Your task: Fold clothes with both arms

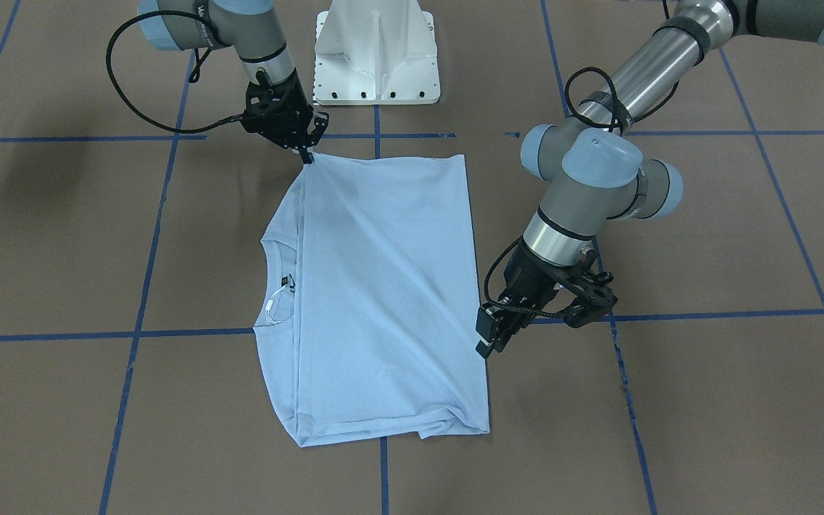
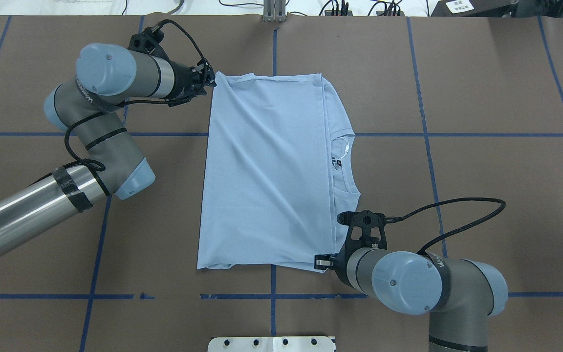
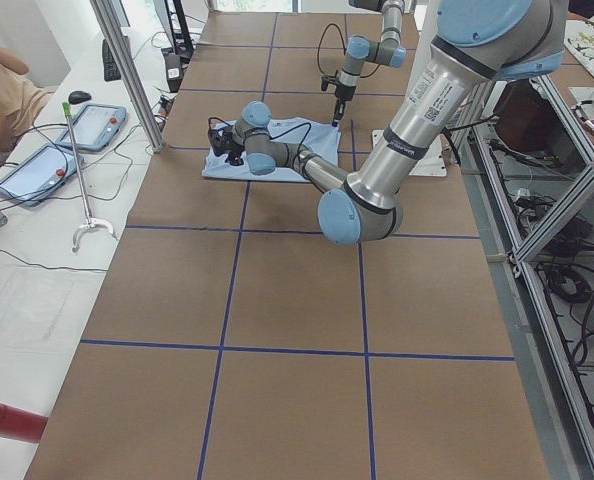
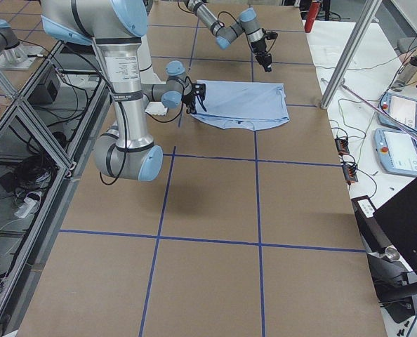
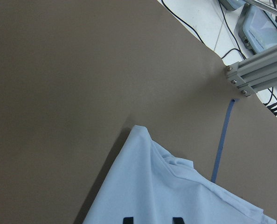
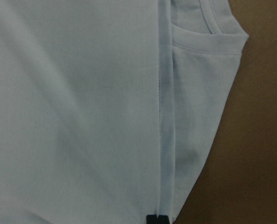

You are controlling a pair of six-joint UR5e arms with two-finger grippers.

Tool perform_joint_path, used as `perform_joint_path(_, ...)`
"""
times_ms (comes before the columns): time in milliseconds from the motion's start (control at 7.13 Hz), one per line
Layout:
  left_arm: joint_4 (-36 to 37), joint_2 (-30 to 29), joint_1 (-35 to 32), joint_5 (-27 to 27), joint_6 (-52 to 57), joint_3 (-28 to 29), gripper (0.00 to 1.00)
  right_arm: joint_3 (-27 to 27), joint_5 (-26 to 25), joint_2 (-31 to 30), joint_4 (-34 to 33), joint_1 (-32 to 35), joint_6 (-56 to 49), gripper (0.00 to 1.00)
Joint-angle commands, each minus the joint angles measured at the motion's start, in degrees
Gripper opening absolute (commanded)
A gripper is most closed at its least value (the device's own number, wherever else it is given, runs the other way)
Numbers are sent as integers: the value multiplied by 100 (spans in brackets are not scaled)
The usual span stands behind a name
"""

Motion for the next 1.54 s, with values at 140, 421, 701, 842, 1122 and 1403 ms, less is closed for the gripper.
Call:
perform_joint_path(140,0,48,12,0,-6,2,39,19,-71,1,0,-15,50,70)
perform_joint_path(421,0,100,-14,-26,12,-338,39,45,-88,-8,9,-7,799,70)
perform_joint_path(701,0,502,-198,-524,46,-1086,39,11,-315,44,9,-41,2321,70)
perform_joint_path(842,0,696,-199,-536,82,-1297,39,2,-351,62,9,-50,2614,72)
perform_joint_path(1122,0,725,-199,-510,82,-1308,39,-77,-457,176,-18,-33,3003,77)
perform_joint_path(1403,0,734,-199,-509,73,-1308,39,-139,-449,185,-61,28,3083,77)
